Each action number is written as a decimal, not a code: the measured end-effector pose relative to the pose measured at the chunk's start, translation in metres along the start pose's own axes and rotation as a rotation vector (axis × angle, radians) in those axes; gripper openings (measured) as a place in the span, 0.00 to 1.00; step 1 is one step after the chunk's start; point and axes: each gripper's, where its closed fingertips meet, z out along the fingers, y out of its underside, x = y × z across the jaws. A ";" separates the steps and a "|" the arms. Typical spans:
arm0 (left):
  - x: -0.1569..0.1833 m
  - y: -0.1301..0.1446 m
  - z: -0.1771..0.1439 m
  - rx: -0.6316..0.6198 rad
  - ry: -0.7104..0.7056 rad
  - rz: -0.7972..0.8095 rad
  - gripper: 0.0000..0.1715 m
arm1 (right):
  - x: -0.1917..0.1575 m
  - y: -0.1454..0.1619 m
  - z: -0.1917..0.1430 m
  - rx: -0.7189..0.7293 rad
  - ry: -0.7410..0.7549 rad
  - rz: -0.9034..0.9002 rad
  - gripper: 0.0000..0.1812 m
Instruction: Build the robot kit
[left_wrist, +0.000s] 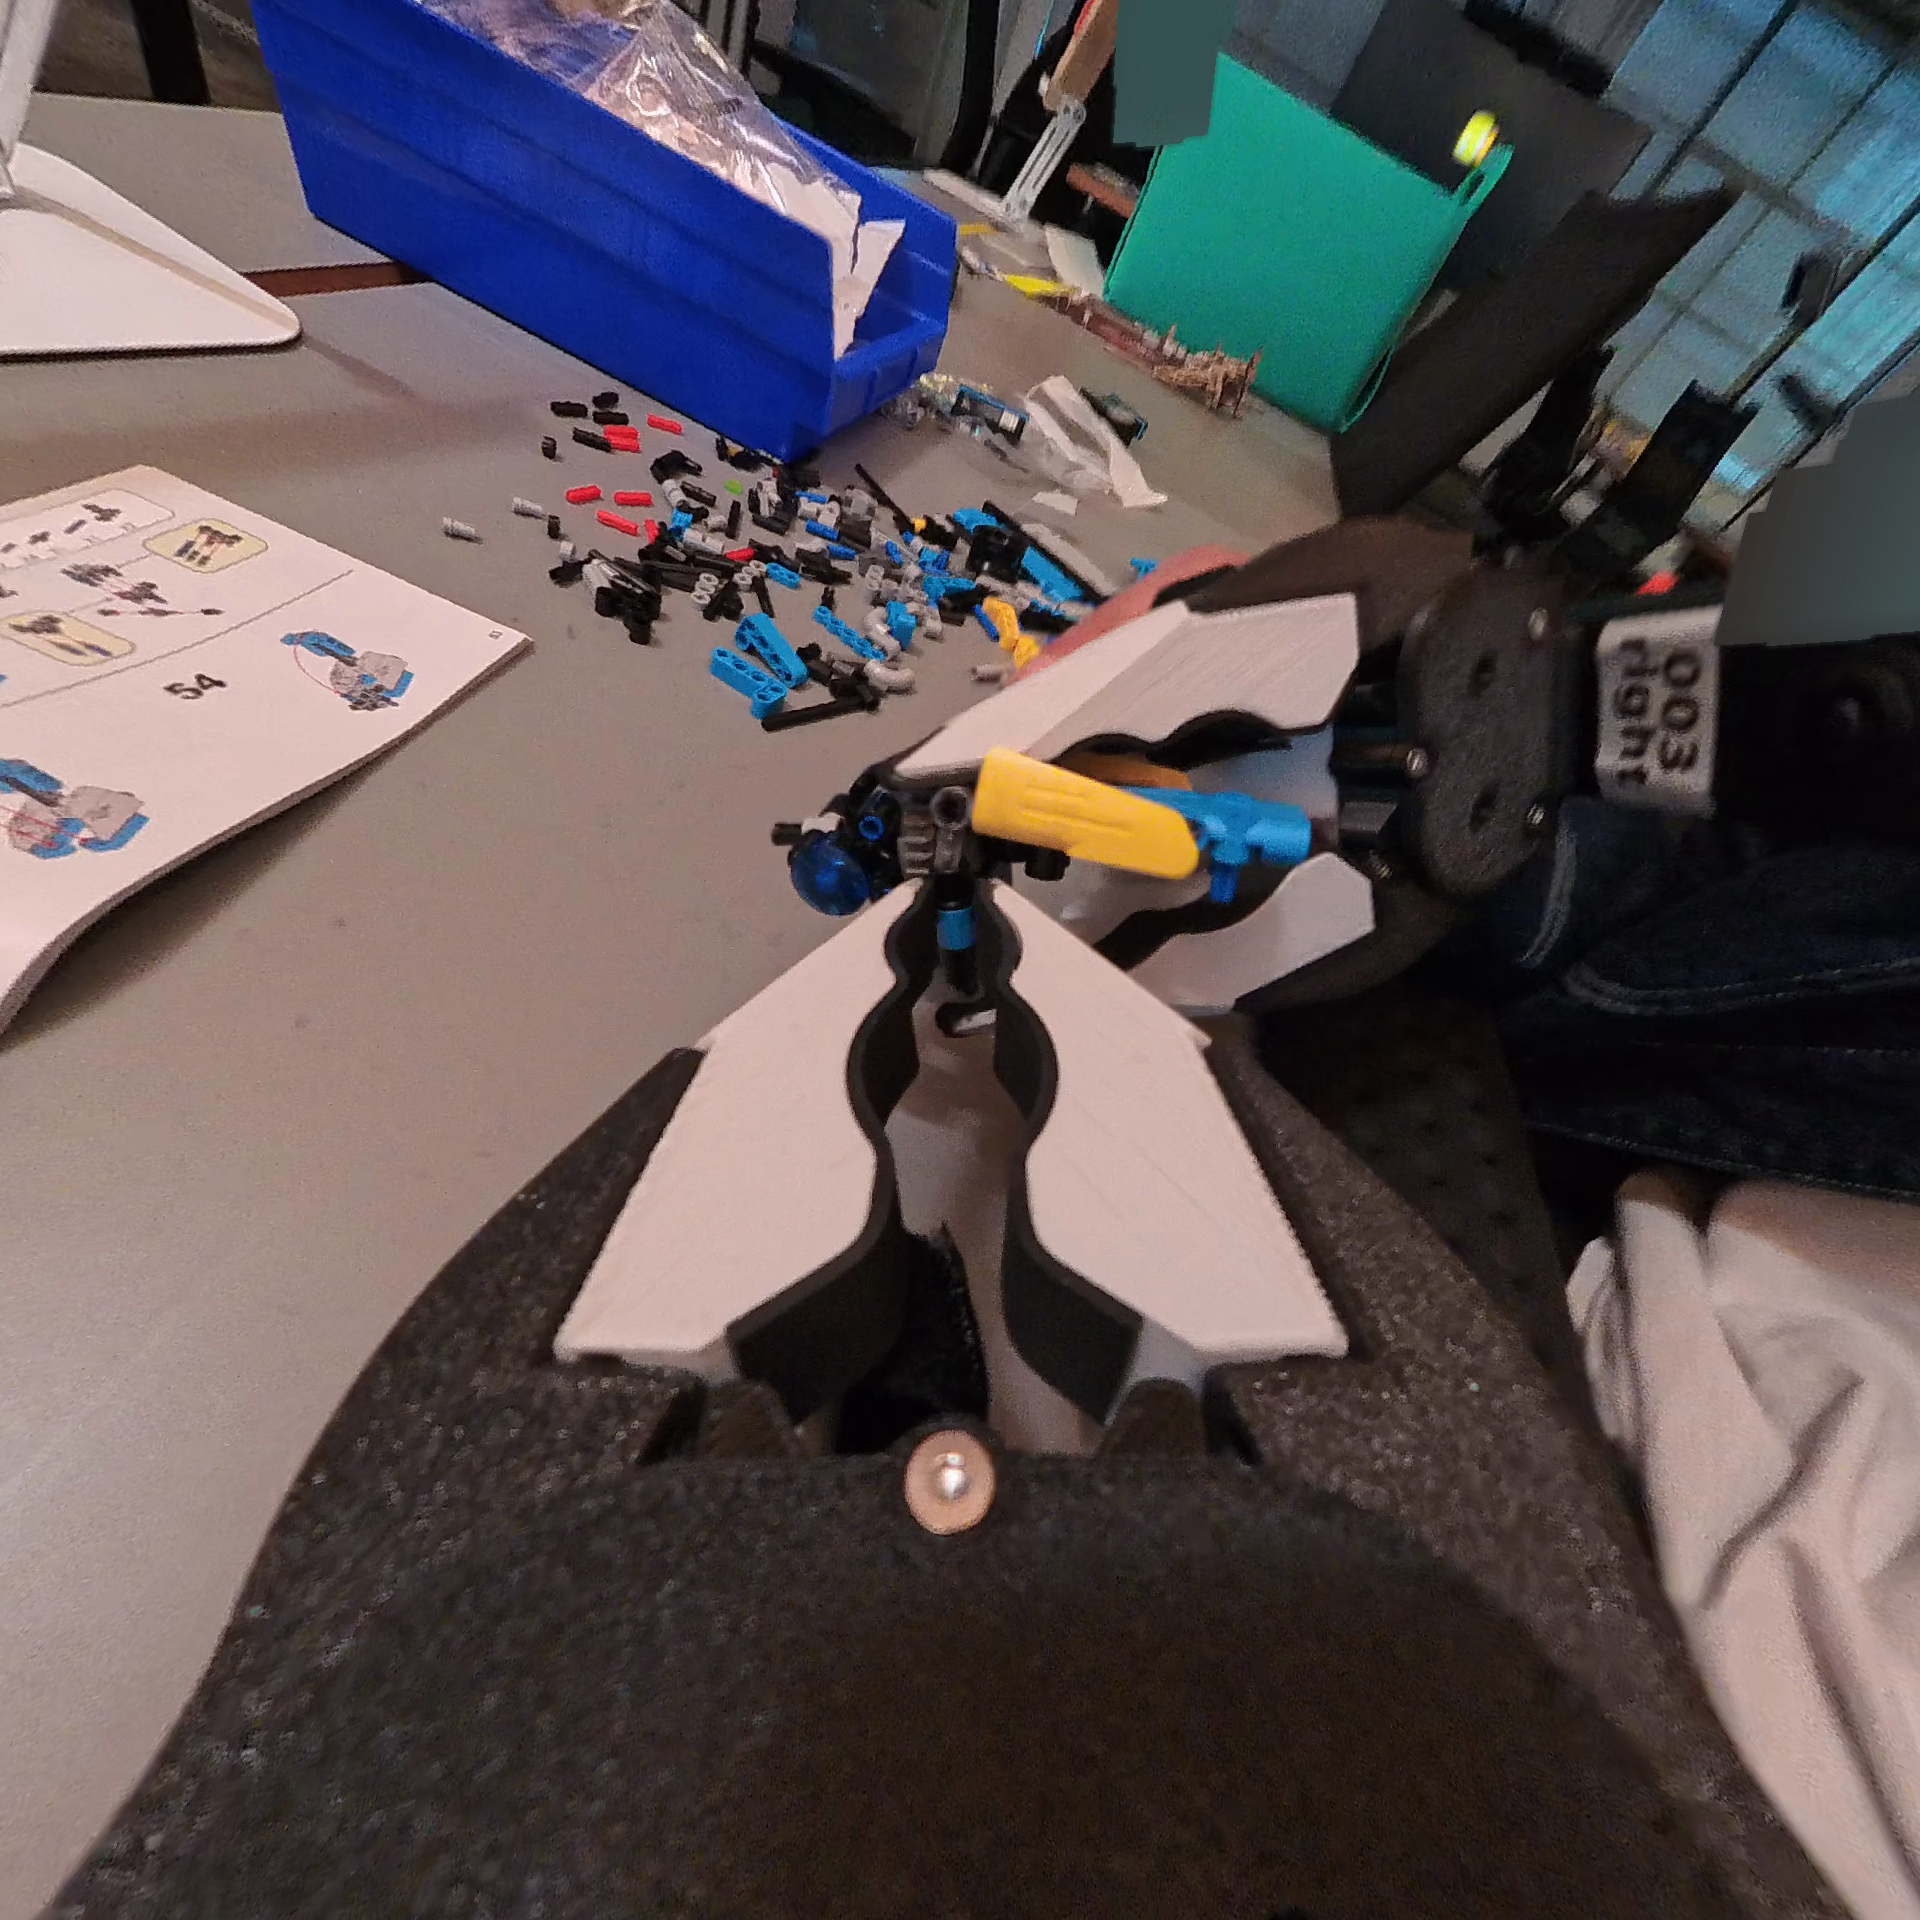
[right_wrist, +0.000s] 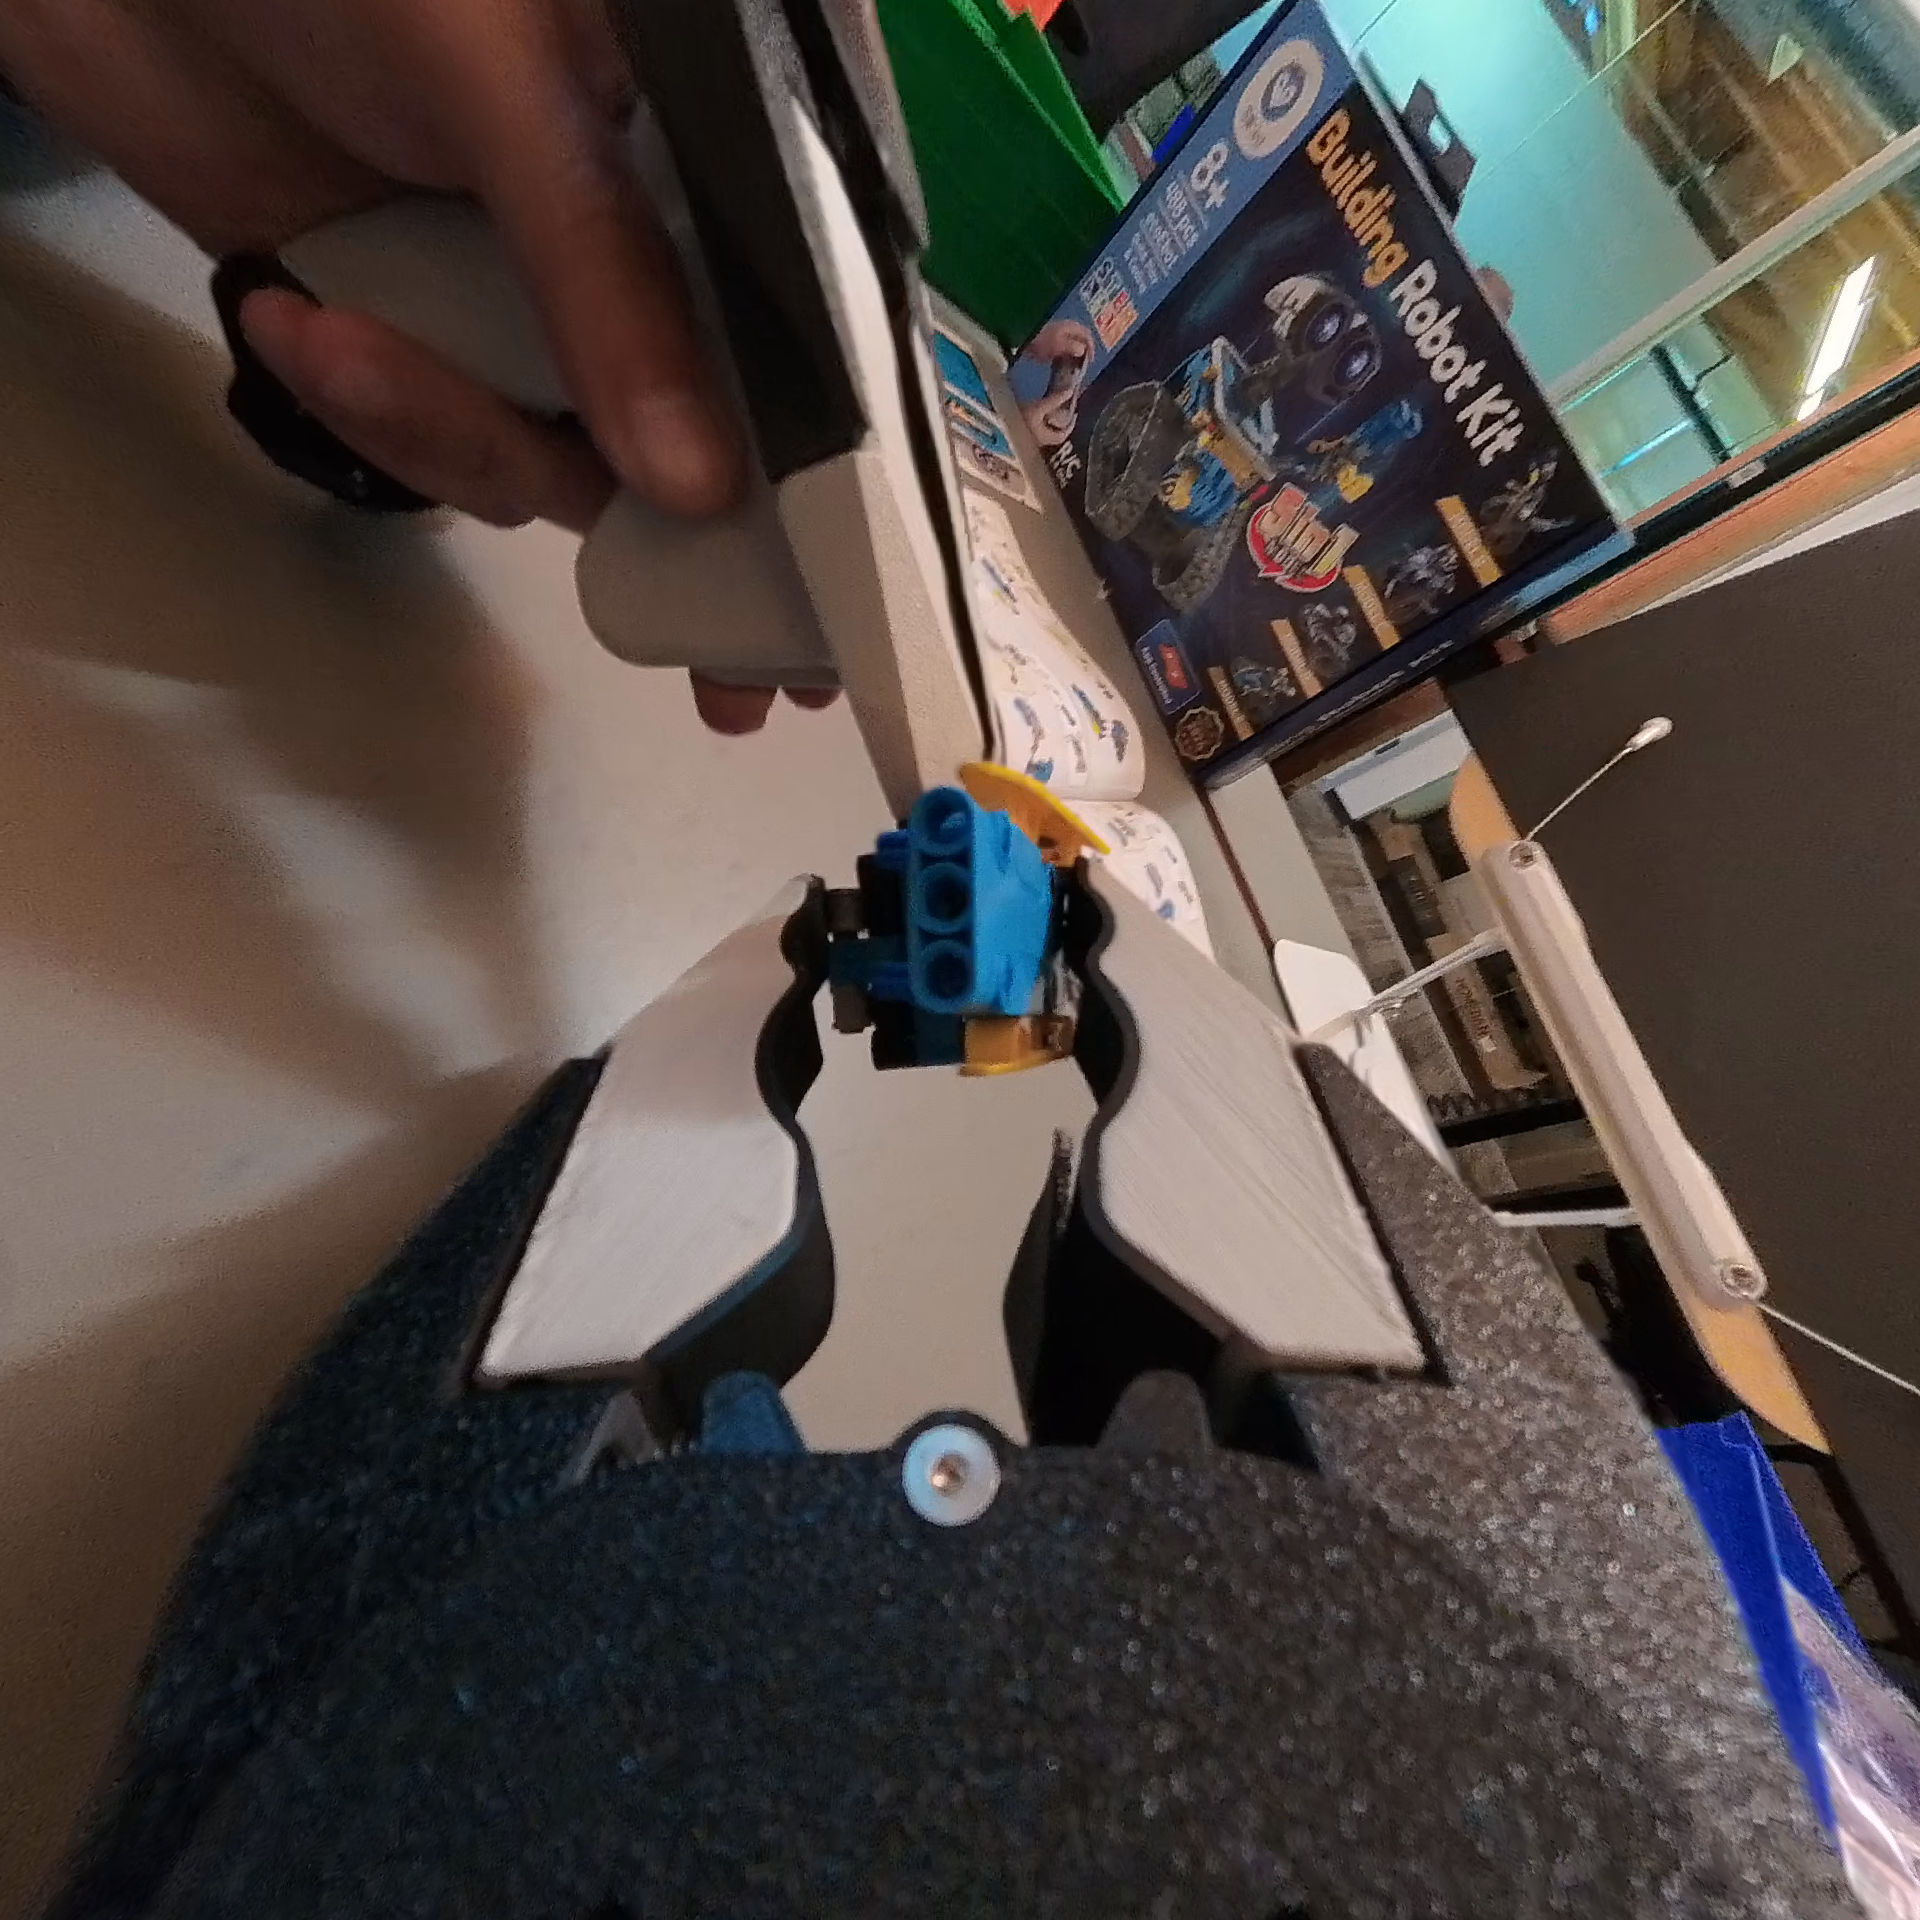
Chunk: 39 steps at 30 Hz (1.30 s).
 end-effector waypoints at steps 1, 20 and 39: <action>-0.001 0.004 0.001 -0.023 -0.011 0.026 0.03 | -0.003 0.003 0.001 -0.011 -0.016 -0.004 0.26; -0.013 0.018 0.003 -0.107 -0.040 -0.060 0.04 | -0.022 0.009 0.010 -0.058 -0.123 0.128 0.35; -0.037 -0.008 -0.024 -0.100 -0.464 0.675 0.04 | 0.035 -0.012 -0.011 0.220 -0.285 0.969 0.39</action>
